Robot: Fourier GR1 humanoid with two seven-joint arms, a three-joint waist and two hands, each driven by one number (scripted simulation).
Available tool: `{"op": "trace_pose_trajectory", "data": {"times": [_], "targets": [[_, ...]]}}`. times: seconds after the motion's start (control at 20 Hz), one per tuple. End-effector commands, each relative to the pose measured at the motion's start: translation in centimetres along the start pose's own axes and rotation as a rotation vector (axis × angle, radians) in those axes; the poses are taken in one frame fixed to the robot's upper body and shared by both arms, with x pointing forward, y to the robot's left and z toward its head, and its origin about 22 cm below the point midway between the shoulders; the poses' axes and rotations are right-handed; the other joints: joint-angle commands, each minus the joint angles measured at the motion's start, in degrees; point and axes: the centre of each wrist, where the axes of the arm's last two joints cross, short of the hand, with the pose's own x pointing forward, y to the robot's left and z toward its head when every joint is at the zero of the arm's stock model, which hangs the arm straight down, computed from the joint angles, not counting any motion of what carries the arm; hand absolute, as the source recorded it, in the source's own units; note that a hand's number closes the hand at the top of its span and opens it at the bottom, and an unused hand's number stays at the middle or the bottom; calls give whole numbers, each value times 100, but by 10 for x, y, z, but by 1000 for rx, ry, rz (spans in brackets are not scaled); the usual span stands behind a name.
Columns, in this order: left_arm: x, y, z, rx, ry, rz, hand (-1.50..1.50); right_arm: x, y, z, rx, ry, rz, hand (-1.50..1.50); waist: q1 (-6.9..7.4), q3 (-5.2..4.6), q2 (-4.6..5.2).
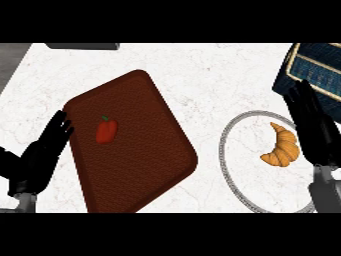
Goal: Pick the croissant from the placemat and place it in the basket
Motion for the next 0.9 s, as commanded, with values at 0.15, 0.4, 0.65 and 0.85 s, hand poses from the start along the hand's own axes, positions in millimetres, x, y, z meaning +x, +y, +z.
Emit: {"op": "trace_pose_trajectory", "data": {"times": [0.15,0.4,0.65,0.85], "targets": [[40,22,-21,63,-65,-155,0,56,-67,-41,117,-301,-11,150,-149,-12,23],[41,19,-22,34,-61,-219,0,92,-41,-40,548,-454,493,-150,-2,-25,47],[52,15,-43,32,-51,-204,0,17,29,-36,407,-605,552,-150,-160,-40,-25],[41,14,-49,52,-54,-217,0,48,81,-36,349,-477,608,-150,-225,-49,-57]]}}
